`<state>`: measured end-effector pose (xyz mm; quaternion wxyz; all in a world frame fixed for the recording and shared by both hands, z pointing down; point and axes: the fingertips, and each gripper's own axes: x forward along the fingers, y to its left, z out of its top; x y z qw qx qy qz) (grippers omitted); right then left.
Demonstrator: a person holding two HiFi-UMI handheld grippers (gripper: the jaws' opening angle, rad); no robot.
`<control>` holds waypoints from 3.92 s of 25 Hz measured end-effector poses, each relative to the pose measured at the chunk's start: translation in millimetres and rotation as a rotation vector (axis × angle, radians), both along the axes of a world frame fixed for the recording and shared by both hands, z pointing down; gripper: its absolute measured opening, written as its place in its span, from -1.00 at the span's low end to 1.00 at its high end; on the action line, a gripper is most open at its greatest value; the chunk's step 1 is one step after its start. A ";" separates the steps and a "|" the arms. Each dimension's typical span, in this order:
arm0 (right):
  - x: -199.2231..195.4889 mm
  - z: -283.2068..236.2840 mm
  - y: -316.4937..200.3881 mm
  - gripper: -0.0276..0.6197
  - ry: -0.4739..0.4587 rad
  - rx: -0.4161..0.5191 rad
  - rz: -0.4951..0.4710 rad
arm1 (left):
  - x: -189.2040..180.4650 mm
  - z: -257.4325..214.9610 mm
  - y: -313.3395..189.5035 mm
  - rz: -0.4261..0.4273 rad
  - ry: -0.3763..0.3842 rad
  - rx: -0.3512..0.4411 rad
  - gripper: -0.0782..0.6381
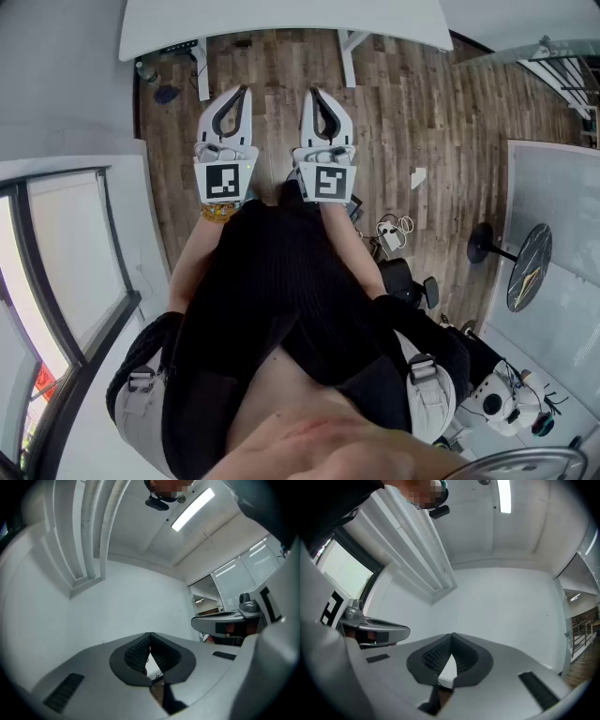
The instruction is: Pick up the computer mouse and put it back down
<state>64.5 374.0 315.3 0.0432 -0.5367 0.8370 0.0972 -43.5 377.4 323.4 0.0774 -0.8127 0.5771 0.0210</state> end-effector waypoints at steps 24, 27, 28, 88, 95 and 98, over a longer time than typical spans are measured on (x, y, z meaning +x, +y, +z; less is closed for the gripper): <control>10.6 3.3 -142.4 -0.82 -0.043 -0.033 -0.004 | 7.7 -2.5 -136.5 -0.002 -0.010 -0.022 -0.74; 22.6 -1.3 -181.0 -0.82 -0.017 -0.030 -0.024 | 18.7 -10.3 -171.8 -0.023 -0.017 -0.020 -0.74; 26.7 -1.3 -193.1 -0.82 -0.010 -0.031 -0.032 | 22.7 -11.5 -182.7 -0.030 -0.020 -0.020 -0.74; -23.7 161.9 -553.5 -0.28 0.223 -0.551 -0.108 | -31.5 72.3 -540.4 -0.032 0.038 -0.129 -0.74; -23.9 167.0 -550.3 -0.24 0.223 -0.563 -0.096 | -31.0 75.0 -538.6 -0.014 0.025 -0.136 -0.74; -23.8 167.3 -549.6 -0.23 0.225 -0.567 -0.098 | -28.2 74.3 -539.3 -0.006 0.021 -0.135 -0.74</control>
